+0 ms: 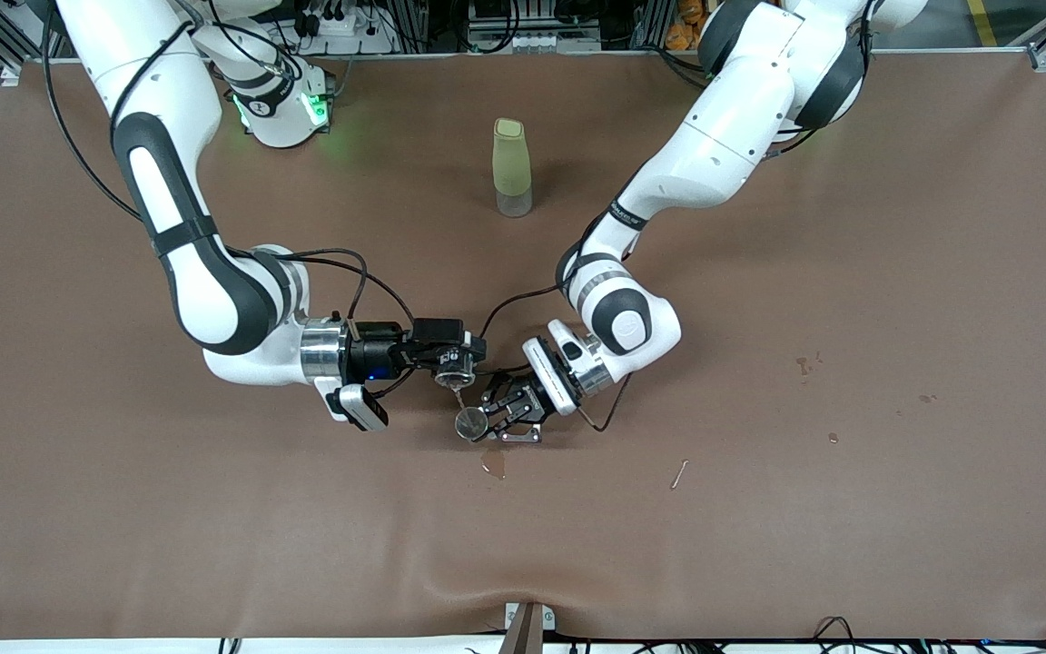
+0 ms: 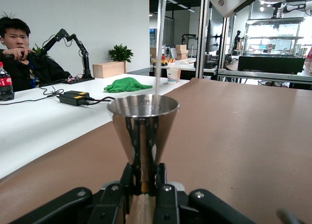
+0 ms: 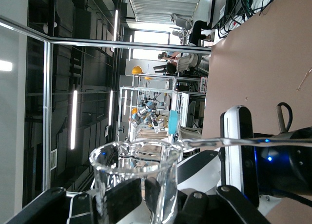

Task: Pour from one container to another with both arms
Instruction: 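Tilt the beaker with the right gripper to pour into the jigger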

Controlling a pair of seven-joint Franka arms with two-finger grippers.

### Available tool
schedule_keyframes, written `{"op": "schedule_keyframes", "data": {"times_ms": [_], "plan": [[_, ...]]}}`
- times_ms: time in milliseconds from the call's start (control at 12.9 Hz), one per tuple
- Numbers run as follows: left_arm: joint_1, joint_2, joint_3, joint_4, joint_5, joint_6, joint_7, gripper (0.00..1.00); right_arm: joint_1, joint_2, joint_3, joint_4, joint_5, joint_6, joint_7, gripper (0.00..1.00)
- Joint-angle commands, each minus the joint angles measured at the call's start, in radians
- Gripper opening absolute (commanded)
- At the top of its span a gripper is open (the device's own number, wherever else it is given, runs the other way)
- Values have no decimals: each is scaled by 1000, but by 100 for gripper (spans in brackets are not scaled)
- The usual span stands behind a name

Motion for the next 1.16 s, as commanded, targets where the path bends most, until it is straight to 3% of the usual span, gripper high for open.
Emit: {"op": "schedule_keyframes", "data": {"times_ms": [0,1087], "plan": [[-3,-14,2,-11,-38,-14,32,0,3,-35,-7,-23,12,6,53,0],[-8,-12,2,-19,-38,-14,37,0,3,-33,-8,12,-9,4,360,0]]}}
